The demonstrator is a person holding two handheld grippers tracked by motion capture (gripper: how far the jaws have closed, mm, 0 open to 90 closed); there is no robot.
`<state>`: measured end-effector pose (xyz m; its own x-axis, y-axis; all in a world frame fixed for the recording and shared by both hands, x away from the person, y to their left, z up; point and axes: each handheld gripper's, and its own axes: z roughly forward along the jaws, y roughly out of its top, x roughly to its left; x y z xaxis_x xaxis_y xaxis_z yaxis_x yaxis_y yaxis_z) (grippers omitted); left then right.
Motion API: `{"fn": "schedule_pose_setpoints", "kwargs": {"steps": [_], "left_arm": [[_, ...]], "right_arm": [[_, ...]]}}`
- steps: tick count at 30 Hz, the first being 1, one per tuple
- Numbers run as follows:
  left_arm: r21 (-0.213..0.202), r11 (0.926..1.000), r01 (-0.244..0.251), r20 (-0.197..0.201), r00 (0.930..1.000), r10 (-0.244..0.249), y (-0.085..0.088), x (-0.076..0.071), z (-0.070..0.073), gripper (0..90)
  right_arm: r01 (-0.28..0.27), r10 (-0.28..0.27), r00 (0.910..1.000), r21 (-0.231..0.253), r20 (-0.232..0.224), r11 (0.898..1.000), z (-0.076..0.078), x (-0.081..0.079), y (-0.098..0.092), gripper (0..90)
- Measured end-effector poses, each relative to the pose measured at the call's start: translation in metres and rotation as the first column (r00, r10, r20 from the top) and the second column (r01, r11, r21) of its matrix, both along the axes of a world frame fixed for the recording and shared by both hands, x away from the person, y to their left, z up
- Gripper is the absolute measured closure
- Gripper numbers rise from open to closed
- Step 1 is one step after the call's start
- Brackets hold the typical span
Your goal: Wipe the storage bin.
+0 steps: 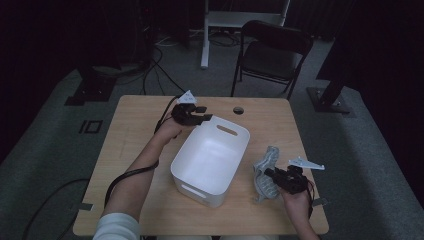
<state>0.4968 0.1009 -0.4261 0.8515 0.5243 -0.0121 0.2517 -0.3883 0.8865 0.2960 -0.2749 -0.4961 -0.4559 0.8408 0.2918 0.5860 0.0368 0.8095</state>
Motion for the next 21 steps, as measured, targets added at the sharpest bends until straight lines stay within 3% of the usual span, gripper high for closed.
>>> {"fn": "schedule_pose_setpoints", "kwargs": {"steps": [7, 11, 14, 21], "left_arm": [[0.007, 1.0, 0.007, -0.022, 0.9997, -0.007, -0.0047, 0.0062, -0.0074, 62.2], [-0.03, 0.9993, 0.021, -0.044, 0.9988, -0.023, -0.0066, 0.0061, -0.0098, 70.1], [-0.028, 0.9994, 0.019, -0.046, 0.9987, -0.02, -0.0071, 0.0051, -0.0096, 77.2], [-0.019, 0.9998, 0.009, -0.039, 0.9992, -0.01, -0.0004, -0.0028, -0.0089, 80.6]], "right_arm": [[0.002, -0.002, 1.0, -0.001, 0.001, 1.0, -0.0012, 0.0003, -0.0023, 75.4], [0.002, -0.002, 1.0, -0.005, -0.002, 1.0, -0.0018, 0.0006, -0.002, 75.5], [-0.001, 0.001, 1.0, -0.003, -0.005, 1.0, -0.0019, 0.0006, -0.0011, 75.5], [-0.004, 0.004, 1.0, -0.003, -0.005, 1.0, -0.0021, 0.0005, 0.0017, 75.4]]}}
